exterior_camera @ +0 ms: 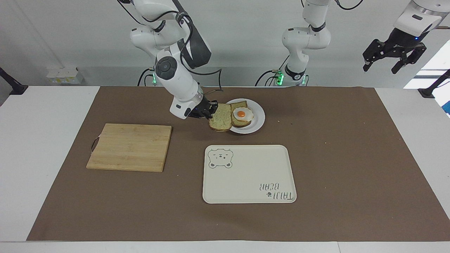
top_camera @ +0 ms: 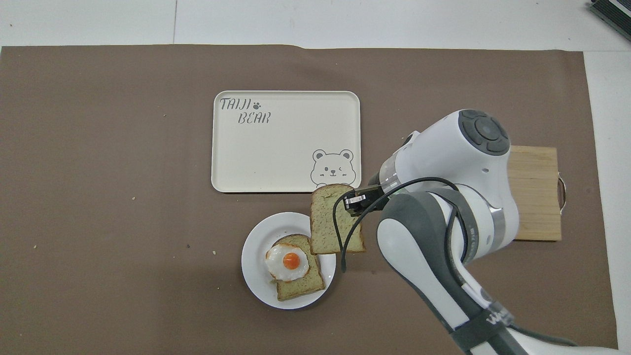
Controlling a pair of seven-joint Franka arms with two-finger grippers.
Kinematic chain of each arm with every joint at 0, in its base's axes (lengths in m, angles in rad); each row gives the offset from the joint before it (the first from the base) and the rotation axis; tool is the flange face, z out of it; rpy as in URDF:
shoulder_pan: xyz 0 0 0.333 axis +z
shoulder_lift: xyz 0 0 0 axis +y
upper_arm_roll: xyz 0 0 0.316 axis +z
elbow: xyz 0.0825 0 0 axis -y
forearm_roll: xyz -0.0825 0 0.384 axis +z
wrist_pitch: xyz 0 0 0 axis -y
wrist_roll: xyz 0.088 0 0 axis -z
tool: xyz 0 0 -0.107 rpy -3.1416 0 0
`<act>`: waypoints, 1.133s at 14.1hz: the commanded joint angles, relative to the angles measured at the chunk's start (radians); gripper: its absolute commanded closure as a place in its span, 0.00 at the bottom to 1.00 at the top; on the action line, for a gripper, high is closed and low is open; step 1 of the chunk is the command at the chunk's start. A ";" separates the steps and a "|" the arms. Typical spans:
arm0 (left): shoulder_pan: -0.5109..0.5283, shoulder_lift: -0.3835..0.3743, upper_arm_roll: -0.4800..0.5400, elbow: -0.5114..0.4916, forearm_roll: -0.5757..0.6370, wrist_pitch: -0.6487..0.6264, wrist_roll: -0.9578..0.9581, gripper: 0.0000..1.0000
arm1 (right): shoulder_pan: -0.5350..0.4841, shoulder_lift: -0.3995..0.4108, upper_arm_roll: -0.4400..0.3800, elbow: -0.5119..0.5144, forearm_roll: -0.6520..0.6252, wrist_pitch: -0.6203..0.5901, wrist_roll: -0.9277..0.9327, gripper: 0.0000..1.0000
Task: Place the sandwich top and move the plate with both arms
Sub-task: 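Carry the bread slice with the right gripper over the egg plate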
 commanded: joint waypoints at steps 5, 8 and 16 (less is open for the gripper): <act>-0.001 -0.024 0.002 -0.029 -0.001 0.015 0.007 0.00 | 0.149 -0.015 -0.004 -0.073 0.045 0.085 0.082 1.00; -0.001 -0.024 0.002 -0.029 -0.001 0.013 0.007 0.00 | 0.193 -0.007 -0.004 -0.116 0.077 0.144 0.089 1.00; -0.001 -0.024 0.002 -0.029 -0.001 0.013 0.007 0.00 | 0.273 0.036 -0.004 -0.184 0.085 0.268 0.158 1.00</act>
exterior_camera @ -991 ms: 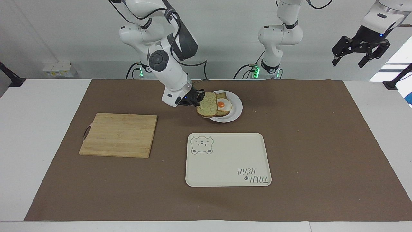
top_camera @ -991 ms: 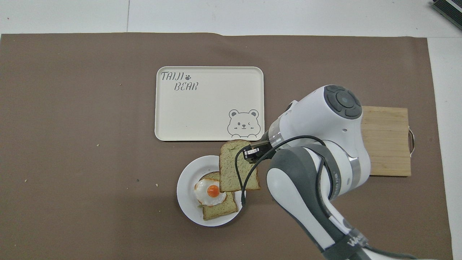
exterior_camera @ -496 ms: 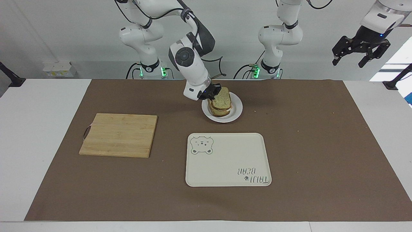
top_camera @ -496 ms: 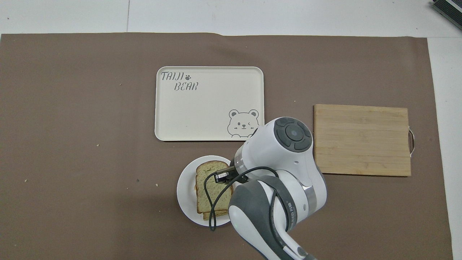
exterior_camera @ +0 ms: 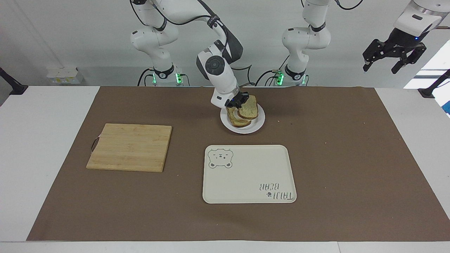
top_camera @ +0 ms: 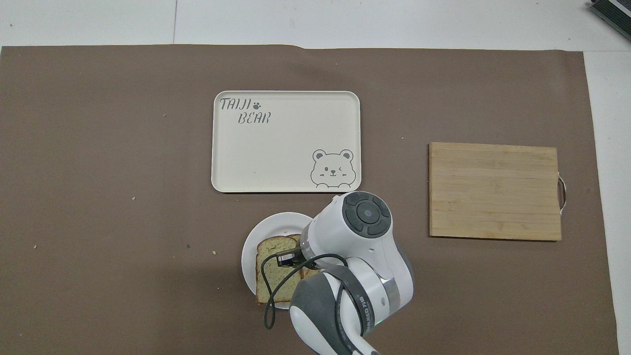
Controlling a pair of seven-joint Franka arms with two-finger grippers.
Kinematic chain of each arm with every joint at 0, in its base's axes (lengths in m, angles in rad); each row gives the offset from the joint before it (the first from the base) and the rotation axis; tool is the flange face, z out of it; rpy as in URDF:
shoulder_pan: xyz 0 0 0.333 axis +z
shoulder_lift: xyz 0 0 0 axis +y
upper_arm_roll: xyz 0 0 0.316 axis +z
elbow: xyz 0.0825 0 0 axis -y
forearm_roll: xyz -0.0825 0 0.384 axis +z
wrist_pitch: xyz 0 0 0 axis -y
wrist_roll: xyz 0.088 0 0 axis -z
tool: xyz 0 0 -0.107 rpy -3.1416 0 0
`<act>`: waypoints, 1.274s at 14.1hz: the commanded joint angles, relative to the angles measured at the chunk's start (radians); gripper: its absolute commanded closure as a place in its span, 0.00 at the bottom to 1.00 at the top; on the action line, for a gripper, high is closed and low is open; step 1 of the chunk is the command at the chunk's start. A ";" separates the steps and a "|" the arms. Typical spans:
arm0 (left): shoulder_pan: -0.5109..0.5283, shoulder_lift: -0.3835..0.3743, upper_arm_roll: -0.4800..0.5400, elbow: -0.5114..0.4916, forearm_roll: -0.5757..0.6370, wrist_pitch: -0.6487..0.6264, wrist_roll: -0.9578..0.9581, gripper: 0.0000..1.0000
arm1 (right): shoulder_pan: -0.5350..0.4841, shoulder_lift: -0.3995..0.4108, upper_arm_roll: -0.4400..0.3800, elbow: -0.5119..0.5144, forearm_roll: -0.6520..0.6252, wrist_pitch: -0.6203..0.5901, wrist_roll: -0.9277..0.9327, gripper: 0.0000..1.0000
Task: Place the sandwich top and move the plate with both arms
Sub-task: 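Carry the bread slice with the right gripper over the egg plate, then lower the bread onto the egg and open the right gripper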
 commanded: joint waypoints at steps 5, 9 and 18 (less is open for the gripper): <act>0.005 -0.026 0.004 -0.029 -0.001 0.012 0.005 0.00 | 0.008 0.023 -0.003 -0.036 0.022 0.064 -0.010 1.00; -0.006 -0.026 0.000 -0.029 -0.001 0.013 0.005 0.00 | -0.009 0.042 -0.006 -0.018 -0.001 0.065 -0.019 0.00; -0.006 -0.032 -0.001 -0.038 -0.001 0.004 0.011 0.00 | -0.176 -0.029 -0.015 0.063 -0.235 0.009 -0.043 0.00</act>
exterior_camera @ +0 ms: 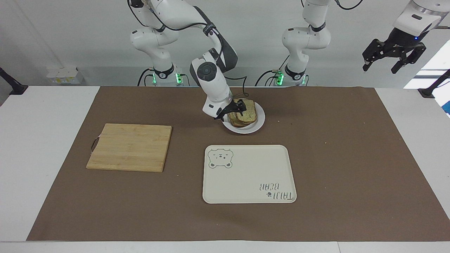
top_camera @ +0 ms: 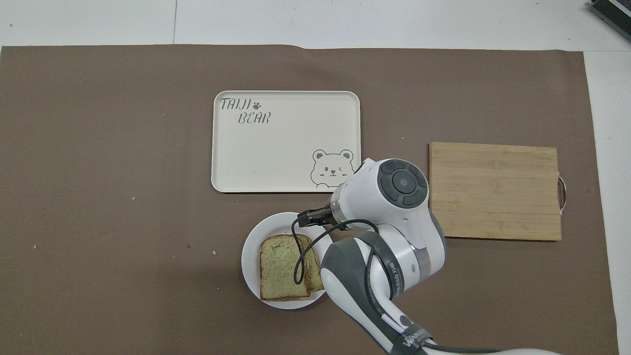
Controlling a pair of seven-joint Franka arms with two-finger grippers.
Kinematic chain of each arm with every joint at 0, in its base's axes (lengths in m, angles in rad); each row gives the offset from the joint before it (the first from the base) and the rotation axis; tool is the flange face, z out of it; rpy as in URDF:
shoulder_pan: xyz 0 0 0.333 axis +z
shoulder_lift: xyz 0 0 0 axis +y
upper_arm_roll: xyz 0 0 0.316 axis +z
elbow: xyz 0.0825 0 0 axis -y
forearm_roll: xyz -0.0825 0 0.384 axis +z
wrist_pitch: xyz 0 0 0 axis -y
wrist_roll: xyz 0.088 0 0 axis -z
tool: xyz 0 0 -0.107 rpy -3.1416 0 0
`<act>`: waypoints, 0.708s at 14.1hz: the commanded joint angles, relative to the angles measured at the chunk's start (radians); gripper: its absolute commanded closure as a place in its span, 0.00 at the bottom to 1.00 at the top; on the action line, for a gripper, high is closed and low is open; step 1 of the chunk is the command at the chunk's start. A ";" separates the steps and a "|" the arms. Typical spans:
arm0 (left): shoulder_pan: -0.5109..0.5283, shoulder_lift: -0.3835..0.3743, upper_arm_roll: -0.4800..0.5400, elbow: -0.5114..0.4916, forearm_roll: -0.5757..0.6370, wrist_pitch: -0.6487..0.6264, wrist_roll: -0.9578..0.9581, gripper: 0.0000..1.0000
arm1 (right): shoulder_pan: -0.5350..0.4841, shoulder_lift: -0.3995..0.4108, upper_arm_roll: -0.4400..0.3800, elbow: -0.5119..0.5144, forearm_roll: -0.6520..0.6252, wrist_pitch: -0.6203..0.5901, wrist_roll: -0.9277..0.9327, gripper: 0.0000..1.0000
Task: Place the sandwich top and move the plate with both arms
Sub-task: 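Lower the bread onto the egg and open the right gripper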
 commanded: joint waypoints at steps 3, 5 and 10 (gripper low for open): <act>-0.004 -0.030 0.002 -0.039 -0.001 0.005 0.011 0.00 | -0.136 -0.080 0.007 0.011 -0.136 -0.086 -0.023 0.00; -0.009 -0.020 0.002 -0.027 -0.005 0.011 -0.002 0.00 | -0.193 -0.097 0.009 0.031 -0.236 -0.130 -0.024 0.00; -0.007 -0.030 0.002 -0.048 -0.040 0.008 -0.005 0.00 | -0.319 -0.122 0.007 0.086 -0.253 -0.178 -0.026 0.00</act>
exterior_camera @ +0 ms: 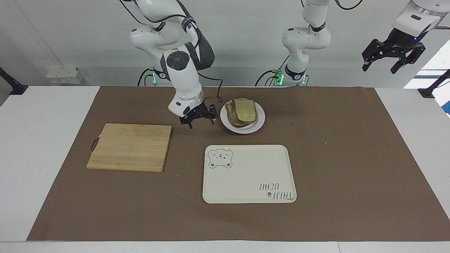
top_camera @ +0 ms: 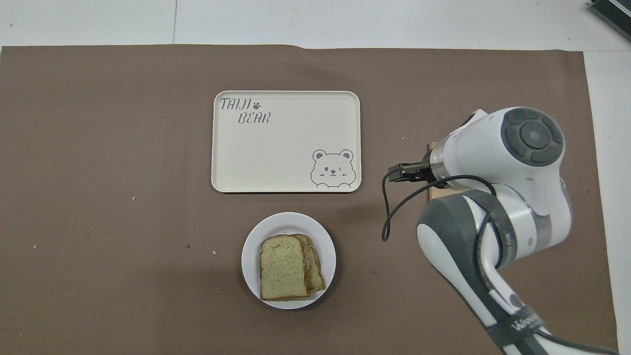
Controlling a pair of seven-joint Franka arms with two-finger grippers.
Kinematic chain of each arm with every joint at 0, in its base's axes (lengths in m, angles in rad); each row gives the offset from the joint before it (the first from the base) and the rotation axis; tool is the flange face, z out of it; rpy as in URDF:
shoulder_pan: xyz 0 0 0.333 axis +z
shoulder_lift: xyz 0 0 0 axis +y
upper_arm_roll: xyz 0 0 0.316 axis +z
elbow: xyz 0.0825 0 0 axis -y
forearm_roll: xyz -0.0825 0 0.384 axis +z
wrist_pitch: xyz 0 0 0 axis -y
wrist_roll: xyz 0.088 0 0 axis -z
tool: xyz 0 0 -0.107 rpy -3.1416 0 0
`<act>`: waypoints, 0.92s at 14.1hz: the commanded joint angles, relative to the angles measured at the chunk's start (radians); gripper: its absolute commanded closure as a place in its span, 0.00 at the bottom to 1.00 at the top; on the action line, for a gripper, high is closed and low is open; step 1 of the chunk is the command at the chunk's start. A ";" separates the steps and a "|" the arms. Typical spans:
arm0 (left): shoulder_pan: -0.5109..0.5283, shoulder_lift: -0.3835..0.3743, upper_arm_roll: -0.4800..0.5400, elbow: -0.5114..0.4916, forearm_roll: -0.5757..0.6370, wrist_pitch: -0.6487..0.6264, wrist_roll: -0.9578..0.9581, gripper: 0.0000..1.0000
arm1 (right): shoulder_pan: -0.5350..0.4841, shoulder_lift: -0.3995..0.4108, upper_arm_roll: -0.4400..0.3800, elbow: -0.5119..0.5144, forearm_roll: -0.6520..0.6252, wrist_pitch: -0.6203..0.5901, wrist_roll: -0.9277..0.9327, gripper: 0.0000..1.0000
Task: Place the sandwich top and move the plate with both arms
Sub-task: 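Withdraw the right gripper while the left gripper reaches toward the plate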
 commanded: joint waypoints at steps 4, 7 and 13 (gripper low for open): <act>-0.011 -0.042 -0.002 -0.120 -0.137 0.030 -0.002 0.00 | -0.109 -0.077 0.011 0.040 -0.017 -0.031 -0.014 0.00; -0.033 -0.114 -0.006 -0.328 -0.233 0.171 -0.002 0.00 | -0.122 -0.095 -0.006 0.093 -0.022 -0.096 -0.008 0.00; -0.141 -0.188 -0.008 -0.721 -0.413 0.490 0.003 0.00 | -0.211 -0.121 -0.023 0.225 -0.019 -0.311 -0.016 0.00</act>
